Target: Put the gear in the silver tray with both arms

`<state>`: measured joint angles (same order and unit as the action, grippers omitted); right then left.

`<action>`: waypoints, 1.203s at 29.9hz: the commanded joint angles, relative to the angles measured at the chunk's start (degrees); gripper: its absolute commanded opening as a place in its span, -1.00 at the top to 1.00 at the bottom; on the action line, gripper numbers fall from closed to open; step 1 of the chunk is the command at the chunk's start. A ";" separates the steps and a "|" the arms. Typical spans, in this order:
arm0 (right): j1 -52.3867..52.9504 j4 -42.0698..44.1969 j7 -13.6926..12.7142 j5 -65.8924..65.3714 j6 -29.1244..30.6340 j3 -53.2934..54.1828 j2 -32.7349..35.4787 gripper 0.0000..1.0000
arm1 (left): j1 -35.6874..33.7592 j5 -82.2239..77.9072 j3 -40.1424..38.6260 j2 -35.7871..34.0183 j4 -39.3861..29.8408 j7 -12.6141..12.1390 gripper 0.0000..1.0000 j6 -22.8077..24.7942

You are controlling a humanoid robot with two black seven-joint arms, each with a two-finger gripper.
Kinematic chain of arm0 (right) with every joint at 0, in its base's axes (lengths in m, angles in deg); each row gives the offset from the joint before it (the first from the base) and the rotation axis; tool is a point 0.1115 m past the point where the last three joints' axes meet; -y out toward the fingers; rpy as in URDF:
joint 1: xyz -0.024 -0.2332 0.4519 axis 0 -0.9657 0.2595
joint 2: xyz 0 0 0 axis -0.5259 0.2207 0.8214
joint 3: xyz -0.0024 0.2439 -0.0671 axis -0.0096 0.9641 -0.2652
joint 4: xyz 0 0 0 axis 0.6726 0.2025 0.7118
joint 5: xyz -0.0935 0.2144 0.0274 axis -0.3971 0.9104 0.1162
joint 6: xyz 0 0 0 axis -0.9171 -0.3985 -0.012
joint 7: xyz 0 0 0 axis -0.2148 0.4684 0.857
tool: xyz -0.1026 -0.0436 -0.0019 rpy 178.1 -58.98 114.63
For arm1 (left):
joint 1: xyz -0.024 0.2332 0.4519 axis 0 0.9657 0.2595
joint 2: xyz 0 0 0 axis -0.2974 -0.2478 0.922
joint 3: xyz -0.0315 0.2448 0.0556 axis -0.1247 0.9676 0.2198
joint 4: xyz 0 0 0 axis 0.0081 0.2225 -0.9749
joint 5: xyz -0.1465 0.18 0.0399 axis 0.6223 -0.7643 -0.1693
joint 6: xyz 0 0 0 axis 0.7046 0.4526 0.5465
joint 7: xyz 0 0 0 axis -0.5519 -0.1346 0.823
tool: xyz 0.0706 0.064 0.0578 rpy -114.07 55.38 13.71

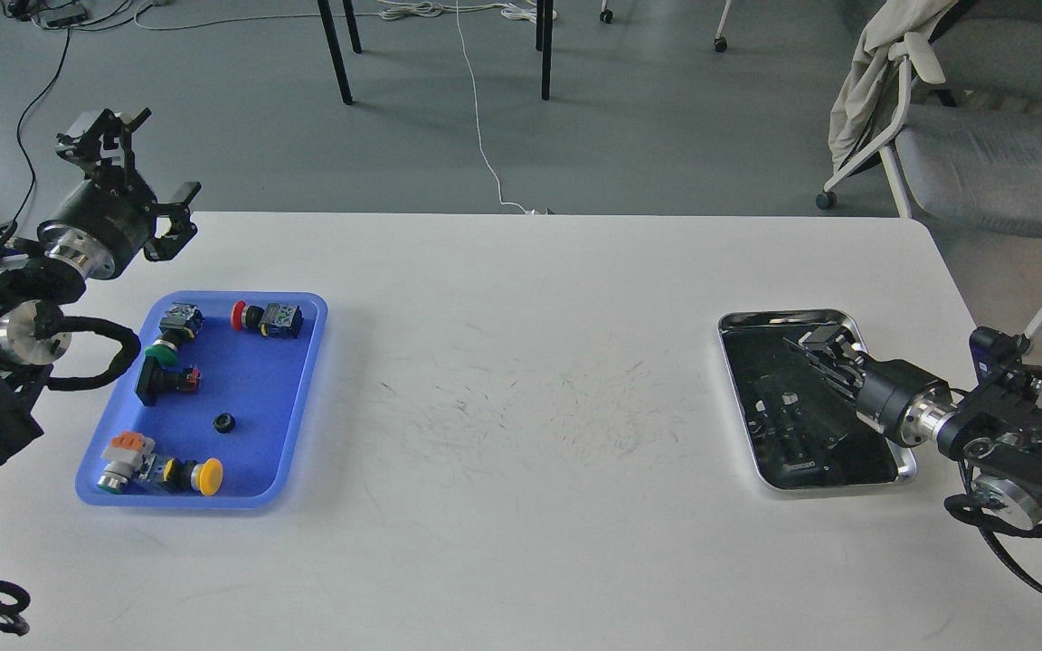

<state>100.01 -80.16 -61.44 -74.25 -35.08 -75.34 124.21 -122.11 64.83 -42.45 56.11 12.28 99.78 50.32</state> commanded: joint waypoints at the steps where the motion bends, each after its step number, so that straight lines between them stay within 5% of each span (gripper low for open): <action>1: -0.51 0.64 0.00 -0.01 -0.06 -0.33 -0.23 0.91 | 0.01 0.01 -0.10 -0.60 -0.03 0.00 -0.96 0.00; 11: -0.78 1.87 0.00 -0.19 0.03 -0.59 -0.58 0.87 | 0.01 0.28 -0.10 -0.95 -0.21 1.14 -0.96 0.00; 19: -0.78 2.66 0.00 -0.10 -0.41 -0.33 -1.37 0.52 | 0.01 0.37 -0.10 -1.13 -0.21 1.23 -0.96 0.00; 34: -0.69 3.54 0.00 -0.10 -0.50 0.11 -1.81 0.18 | 0.10 0.37 -0.10 -1.48 -0.21 1.67 -0.96 0.00; 36: -0.60 3.54 0.00 -0.01 -0.58 0.37 -1.81 -0.01 | 0.10 0.37 -0.10 -1.48 -0.21 1.67 -0.96 0.00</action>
<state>99.33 -76.62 -61.44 -74.33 -35.54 -75.26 122.40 -122.02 65.20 -42.55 54.65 12.07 101.42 50.32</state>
